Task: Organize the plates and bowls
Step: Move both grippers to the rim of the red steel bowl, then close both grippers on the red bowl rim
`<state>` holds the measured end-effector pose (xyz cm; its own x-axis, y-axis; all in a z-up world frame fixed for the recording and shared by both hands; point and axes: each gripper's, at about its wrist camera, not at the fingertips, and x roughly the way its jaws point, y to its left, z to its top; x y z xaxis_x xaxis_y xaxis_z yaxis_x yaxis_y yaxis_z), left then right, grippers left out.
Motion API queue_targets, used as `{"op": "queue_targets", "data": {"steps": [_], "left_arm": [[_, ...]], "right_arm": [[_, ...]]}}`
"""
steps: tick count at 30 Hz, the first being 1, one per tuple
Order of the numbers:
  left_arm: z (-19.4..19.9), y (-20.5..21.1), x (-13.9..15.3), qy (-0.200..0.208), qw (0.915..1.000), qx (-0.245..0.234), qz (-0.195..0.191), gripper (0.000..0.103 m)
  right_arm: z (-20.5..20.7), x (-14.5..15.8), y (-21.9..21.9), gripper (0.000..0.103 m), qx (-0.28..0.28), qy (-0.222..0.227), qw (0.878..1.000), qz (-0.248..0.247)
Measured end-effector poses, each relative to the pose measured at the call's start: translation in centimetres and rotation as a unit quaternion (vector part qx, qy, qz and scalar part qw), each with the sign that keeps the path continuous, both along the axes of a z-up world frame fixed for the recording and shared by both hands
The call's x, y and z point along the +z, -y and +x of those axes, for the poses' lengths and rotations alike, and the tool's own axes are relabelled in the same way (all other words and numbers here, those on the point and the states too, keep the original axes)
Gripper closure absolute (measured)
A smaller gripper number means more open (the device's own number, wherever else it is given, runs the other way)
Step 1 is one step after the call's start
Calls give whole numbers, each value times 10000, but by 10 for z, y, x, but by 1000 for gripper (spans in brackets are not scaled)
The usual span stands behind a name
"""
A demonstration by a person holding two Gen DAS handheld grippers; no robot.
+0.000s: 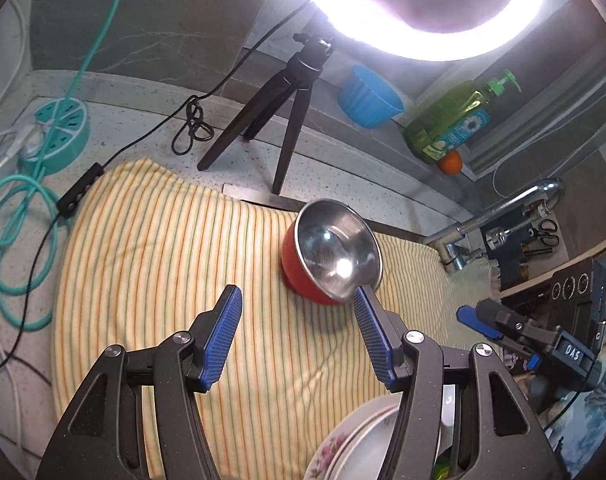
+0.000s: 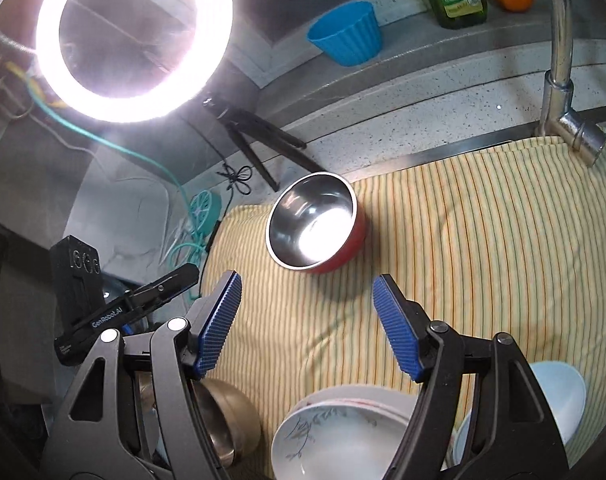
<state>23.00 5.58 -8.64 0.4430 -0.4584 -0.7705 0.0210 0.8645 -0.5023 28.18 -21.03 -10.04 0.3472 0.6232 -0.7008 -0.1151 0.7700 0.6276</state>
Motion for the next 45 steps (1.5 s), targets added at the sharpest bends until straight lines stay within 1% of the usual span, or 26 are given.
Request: {"op": "queue_targets", "data": {"steps": [1,4,7,10,15,18,21,26,27,29,32,33,35,40,45], "left_arm": [[5,1,-1,0,10000,-16,-30,46],[20,4,-9,-44,9999,-56,-85,46],[33,10,-16,-142,9998,-143,-3,47],[45,18,-24,-224,9993,-270,112,48],[63,25,-38,-411,9985,-355,91,48],[71,28,-44,-495,9981,-354,69,53],[75,30,-49,-548,9978,-368,83,57],[78,34,-55,-619,9972,-412,92,71],[78,34,-57,-627,9971,-417,97,72],[78,34,-59,-647,9970,-422,95,79],[78,34,-62,-656,9969,-430,103,87],[78,34,-62,-655,9969,-425,96,87],[77,36,-63,-666,9968,-444,83,89],[75,39,-60,-614,9969,-459,189,89],[68,39,-52,-554,9974,-413,208,89]], "right_arm": [[5,-4,-2,38,10,-53,10000,-3],[19,-16,-7,40,36,-149,9999,-57],[30,-27,-13,48,92,-220,9997,-94],[40,-37,-19,51,110,-287,9994,-132],[53,-51,-24,56,74,-433,9989,-144],[59,-57,-26,58,56,-479,9987,-178],[66,-61,-29,62,56,-515,9985,-191],[70,-70,-36,68,126,-611,9977,-248],[70,-72,-37,71,142,-624,9976,-252],[72,-75,-40,77,187,-656,9973,-277],[72,-77,-41,80,178,-626,9973,-341],[72,-77,-41,84,167,-615,9974,-342],[73,-78,-40,87,162,-633,9973,-350],[70,-76,-41,88,156,-583,9972,-445],[65,-72,-41,88,177,-562,9974,-409]]}}
